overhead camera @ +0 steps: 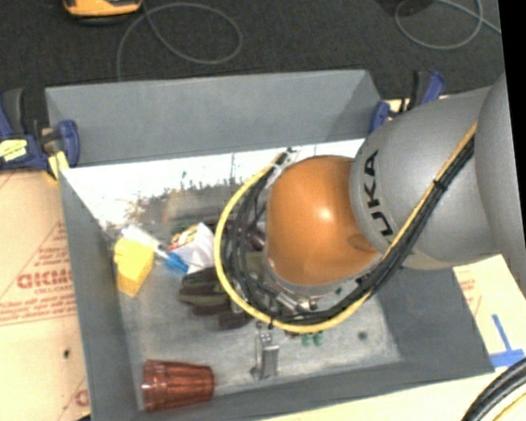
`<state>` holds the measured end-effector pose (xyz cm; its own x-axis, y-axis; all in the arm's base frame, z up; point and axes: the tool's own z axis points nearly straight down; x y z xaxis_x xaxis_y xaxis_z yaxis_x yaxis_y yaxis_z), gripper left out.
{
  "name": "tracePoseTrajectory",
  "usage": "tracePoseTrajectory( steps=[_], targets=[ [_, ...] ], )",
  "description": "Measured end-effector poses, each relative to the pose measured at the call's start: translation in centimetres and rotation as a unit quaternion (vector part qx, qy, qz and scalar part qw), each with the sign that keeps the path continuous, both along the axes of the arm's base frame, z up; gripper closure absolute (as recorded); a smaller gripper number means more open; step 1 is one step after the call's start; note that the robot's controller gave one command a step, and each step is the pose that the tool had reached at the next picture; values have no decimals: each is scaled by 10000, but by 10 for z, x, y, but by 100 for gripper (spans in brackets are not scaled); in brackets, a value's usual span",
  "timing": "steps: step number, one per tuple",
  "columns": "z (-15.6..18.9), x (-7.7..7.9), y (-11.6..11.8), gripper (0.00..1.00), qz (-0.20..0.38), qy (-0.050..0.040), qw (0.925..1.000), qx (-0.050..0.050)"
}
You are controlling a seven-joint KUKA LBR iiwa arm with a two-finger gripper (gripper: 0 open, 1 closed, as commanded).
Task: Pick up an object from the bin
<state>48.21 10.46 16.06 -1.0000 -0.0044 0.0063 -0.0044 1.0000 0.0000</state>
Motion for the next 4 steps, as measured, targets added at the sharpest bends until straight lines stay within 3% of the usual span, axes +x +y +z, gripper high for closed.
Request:
tracePoseTrajectory(
  steps=[1,2,3,4],
  targets=[
    [4,2,-1,0,-22,-40,10000,6],
    [-45,35,-23,0,-687,-35,9976,3],
    [-38,76,-28,0,-37,-37,10000,-2],
    [-35,85,-41,0,-451,-46,9990,8]
  ],
)
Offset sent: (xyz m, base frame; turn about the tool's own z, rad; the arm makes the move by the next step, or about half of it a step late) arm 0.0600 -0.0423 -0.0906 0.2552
